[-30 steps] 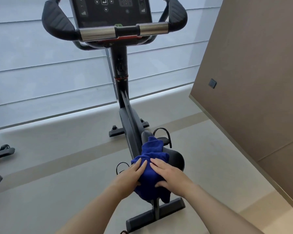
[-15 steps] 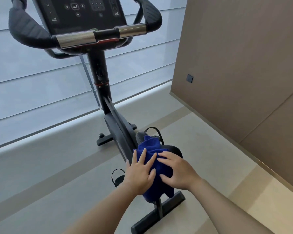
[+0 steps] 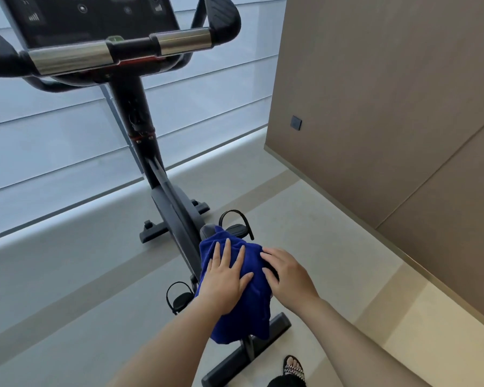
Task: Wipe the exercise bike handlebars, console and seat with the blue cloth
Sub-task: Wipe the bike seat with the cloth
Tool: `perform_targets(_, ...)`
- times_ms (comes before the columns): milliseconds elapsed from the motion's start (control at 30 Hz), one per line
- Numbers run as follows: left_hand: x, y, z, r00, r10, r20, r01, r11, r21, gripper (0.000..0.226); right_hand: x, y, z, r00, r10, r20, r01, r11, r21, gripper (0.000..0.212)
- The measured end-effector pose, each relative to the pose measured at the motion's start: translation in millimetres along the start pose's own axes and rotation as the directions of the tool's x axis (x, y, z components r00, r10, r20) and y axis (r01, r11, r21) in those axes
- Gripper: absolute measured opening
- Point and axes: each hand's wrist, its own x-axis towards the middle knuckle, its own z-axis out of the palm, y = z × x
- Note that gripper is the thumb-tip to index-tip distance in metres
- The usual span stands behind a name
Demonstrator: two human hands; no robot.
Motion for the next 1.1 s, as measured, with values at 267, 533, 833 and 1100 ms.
perform_targets(267,35.7,-3.5,-5.2,0.996,-0.087,-0.027,0.087,0.996,0.034,0.065,33.9,15.4,-7.3,0.995,-0.026,0.096,0.023,0.999,0.033,0.039)
perform_targets(533,64.2,-4.7,-13.5,0.987,-0.159,-0.031,0.161,0.983,0.084,0.061,59.0,35.1,-6.4,0.988,-0.01,0.157,0.002,0.999,0.053,0.041)
perform_targets(833,76.1,6.3,-25.6,0.978,-0.203,-0.053,0.208,0.973,0.1,0.045,74.3,46.7,-13.8,0.983,-0.039,0.178,0.026,0.997,0.071,0.042)
perform_targets(1100,71.6,46.9,-16.9,0.992,-0.078,-0.097,0.08,0.997,0.017,0.044,73.0,63.9,-23.8,0.984,-0.027,0.174,0.017,0.998,0.054,0.039)
